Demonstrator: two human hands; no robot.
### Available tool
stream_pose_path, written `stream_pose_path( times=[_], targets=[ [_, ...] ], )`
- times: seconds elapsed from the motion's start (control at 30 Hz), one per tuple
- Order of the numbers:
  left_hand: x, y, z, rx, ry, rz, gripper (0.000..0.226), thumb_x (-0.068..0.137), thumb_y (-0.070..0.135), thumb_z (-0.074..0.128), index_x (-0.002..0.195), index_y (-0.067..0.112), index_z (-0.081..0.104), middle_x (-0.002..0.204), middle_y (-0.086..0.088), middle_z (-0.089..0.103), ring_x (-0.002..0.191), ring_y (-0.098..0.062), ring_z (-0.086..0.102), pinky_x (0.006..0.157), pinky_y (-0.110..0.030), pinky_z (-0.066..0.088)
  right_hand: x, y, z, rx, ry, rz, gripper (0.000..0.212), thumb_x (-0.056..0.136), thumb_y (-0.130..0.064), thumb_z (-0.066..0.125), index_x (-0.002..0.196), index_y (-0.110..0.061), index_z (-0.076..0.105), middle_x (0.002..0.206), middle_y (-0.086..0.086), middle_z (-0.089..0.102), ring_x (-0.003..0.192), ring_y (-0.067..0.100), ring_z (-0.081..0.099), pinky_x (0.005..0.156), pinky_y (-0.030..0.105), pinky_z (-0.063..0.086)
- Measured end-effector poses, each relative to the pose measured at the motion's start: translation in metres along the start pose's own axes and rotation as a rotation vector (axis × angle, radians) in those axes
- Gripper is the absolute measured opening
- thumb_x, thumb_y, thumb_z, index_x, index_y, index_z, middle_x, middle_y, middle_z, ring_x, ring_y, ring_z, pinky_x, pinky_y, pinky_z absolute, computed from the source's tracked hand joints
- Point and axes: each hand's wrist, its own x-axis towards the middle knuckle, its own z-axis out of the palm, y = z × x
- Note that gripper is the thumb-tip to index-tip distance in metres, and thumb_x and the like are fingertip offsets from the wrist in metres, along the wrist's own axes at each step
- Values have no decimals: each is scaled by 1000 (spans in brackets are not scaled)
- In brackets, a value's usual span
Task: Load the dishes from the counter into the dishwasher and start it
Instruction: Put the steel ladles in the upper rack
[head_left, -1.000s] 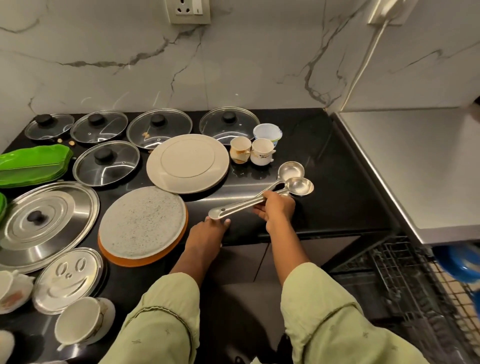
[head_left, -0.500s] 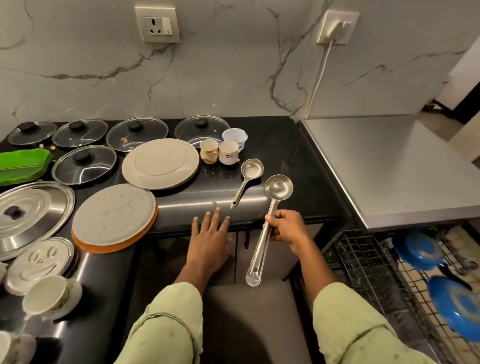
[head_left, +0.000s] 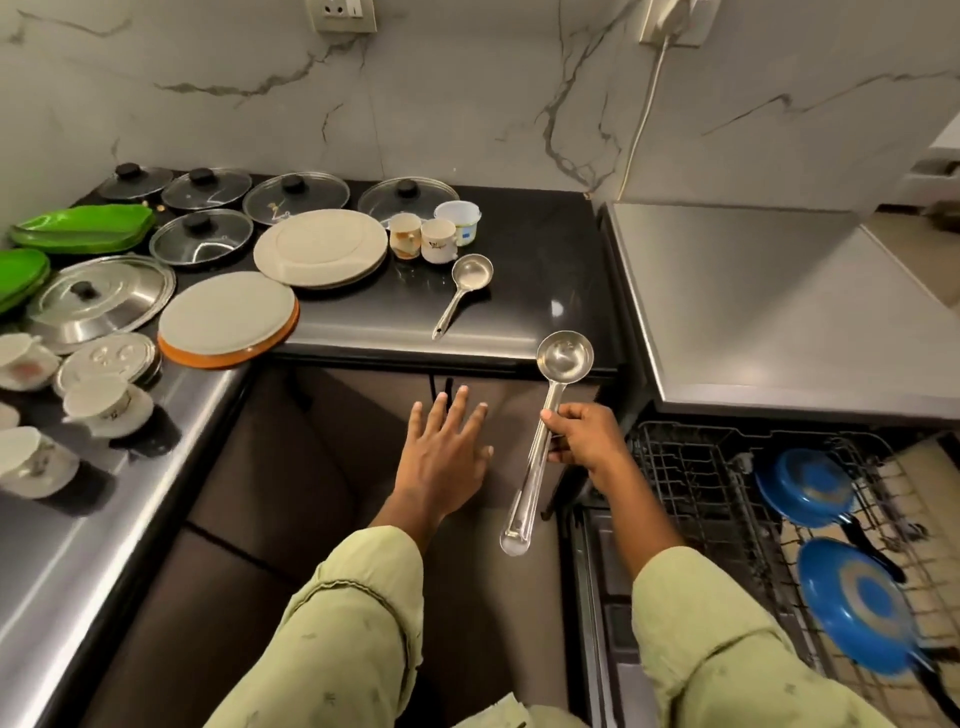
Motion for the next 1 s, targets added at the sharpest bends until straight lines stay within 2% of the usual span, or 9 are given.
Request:
stream_pose_path(
  times=[0.27,0.37,0.47,0.7,0.77,0.9,1.0],
  targets=[
    [-78,57,11,26,-42,-41,66,102,56,29,158,29,9,167,-4,-2,153,-27,-2,122,-51,-1,-60,51,-41,36,-21,-1,14,91,-1,64,79,-6,60,64,4,59,47,7,56,46,22,51],
    [-107,70,13,45,-22,-43,66,101,57,28,158,29,8,167,-4,-2,153,-27,-3,122,-51,-2,-89,69,-55,63,-22,7,5,92,-2,63,88,-1,61,68,8,62,48,8,59,48,24,54],
    [-133,87,15,48,-1,-29,67,102,57,29,158,29,8,167,-4,-2,153,-28,-2,122,-51,-1,-120,83,-72,96,0,3,6,93,-2,61,95,3,60,73,13,62,53,15,61,48,26,55],
    [-206,144,38,10,-20,34,66,102,56,28,158,26,11,167,-6,0,153,-30,0,122,-52,0,-203,136,-120,48,48,36,13,94,-7,61,82,-3,63,70,11,67,53,15,61,49,27,54],
    [-228,162,45,7,-35,47,65,102,54,29,158,25,14,167,-7,1,153,-30,1,122,-54,2,-226,150,-134,32,54,58,11,93,-5,63,82,-2,64,70,11,67,52,15,60,51,28,54],
    [-260,202,50,18,-74,68,65,101,54,33,157,25,17,167,-7,4,153,-30,3,122,-54,3,-272,171,-167,64,79,78,8,91,2,63,83,3,60,67,14,64,46,14,57,44,26,50],
    [-266,235,51,33,-73,89,66,101,53,34,157,24,19,166,-7,6,153,-30,5,122,-54,4,-295,178,-196,77,103,85,9,91,2,63,83,0,60,66,10,66,49,15,57,48,29,51]
  ],
)
